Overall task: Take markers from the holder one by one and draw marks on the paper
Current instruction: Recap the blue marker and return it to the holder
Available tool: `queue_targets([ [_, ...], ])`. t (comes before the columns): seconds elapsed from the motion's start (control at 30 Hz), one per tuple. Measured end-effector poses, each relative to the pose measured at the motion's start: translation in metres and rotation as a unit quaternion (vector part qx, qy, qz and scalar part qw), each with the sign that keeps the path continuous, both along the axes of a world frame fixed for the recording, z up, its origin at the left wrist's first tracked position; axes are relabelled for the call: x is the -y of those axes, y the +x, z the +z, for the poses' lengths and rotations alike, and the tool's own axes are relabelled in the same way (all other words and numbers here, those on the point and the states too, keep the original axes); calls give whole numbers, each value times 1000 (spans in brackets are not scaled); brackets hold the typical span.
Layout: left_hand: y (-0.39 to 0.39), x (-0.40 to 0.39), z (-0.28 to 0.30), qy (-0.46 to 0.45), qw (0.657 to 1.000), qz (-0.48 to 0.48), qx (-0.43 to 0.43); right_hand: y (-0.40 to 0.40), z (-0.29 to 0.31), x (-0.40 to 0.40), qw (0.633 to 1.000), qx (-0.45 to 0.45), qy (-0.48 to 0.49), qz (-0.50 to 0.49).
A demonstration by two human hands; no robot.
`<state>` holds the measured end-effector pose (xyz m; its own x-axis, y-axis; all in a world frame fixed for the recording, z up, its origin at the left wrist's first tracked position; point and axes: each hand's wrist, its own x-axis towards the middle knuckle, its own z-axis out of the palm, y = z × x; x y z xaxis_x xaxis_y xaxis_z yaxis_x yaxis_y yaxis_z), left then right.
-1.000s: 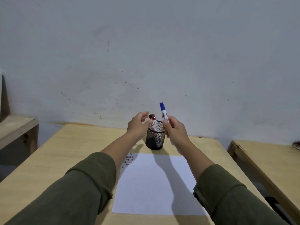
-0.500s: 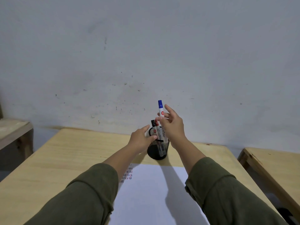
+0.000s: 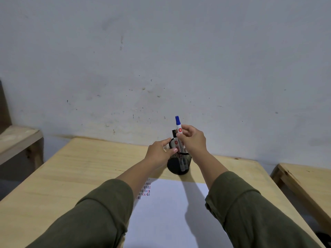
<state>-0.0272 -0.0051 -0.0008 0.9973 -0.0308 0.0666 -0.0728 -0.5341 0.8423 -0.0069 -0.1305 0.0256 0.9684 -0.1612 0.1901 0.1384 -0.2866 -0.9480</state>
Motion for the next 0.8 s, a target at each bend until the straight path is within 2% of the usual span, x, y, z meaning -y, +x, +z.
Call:
queue_targets([
  [0.3, 0, 1, 4, -15, 1000, 2, -9, 3, -7, -2, 990, -20, -136, 5],
  [0.8, -1, 2, 6, -19, 1000, 8, -17, 6, -6, 4, 989, -1, -148, 19],
])
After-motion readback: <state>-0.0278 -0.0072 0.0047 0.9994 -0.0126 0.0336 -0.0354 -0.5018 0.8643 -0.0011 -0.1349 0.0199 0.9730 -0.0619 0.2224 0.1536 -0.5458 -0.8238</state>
